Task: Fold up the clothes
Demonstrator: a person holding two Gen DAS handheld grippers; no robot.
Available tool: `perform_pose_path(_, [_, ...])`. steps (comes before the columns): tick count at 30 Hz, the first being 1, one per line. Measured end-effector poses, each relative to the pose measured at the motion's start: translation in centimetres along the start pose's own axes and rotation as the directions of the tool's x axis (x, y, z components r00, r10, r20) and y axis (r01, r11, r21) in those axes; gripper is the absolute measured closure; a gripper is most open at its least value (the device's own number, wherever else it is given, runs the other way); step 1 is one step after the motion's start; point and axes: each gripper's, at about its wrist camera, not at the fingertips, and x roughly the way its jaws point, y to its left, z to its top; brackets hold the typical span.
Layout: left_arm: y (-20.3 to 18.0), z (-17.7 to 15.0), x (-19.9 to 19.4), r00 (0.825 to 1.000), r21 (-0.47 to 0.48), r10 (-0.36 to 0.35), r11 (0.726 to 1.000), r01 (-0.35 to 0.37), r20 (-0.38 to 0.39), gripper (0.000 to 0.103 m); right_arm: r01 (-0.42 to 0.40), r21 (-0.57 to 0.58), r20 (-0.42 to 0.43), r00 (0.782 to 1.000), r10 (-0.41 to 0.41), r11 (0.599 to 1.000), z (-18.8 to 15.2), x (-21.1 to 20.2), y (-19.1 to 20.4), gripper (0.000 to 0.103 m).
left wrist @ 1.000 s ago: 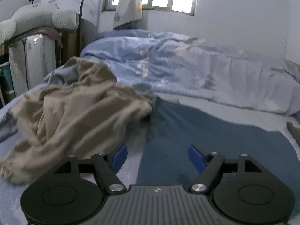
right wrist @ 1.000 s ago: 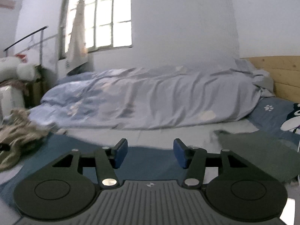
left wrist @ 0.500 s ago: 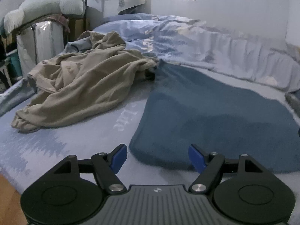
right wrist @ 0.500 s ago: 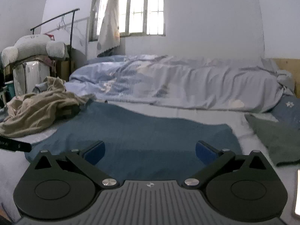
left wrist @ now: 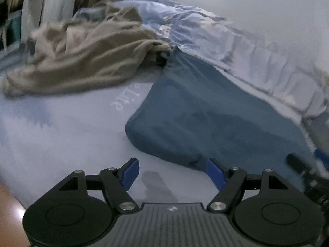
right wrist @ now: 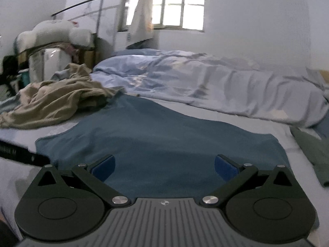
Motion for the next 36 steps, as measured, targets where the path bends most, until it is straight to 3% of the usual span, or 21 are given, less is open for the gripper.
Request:
perform_pose_path(5, [1.5, -0.4, 0.2, 0.997, -0.147, -0.082, 0.986, 0.080, -0.004, 0.030, -0.028, -0.024, 0.010, 1.000, 0.028, 0.999, -0.3, 0.0, 0.6, 0.000])
perform_pose_path(8, [2.3, -0.3, 0.7, 0.991, -0.233, -0.133, 0.964, 0.128, -0.007, 0.030, -0.038, -0.024, 0.011, 0.999, 0.038, 0.999, -0.2, 0.2, 0.6, 0.000])
perform_pose_path(13, [3.6, 0.1, 1.9, 0.988, -0.350, -0.157, 0.924, 0.152, 0.015, 0.029, -0.054, 0.008, 0.010, 0.999, 0.054, 0.999, -0.1, 0.5, 0.2, 0.000])
perform_pose_path(21, [4.0, 1.3, 3.7, 0.986, -0.424, -0.164, 0.890, 0.164, 0.037, 0.025, -0.090, 0.007, -0.001, 0.996, 0.090, 0.996, -0.3, 0.6, 0.3, 0.000])
perform_pose_path(30, [5.3, 2.3, 5.0, 0.979, -0.486, -0.171, 0.849, 0.205, 0.115, 0.026, -0.112, 0.002, -0.016, 0.994, 0.112, 0.994, -0.6, 0.9, 0.6, 0.000])
perform_pose_path(36, [6.2, 2.3, 5.1, 0.973, -0.546, -0.175, 0.805, 0.231, 0.154, 0.026, -0.118, -0.005, -0.019, 0.993, 0.118, 0.993, -0.8, 1.0, 0.9, 0.000])
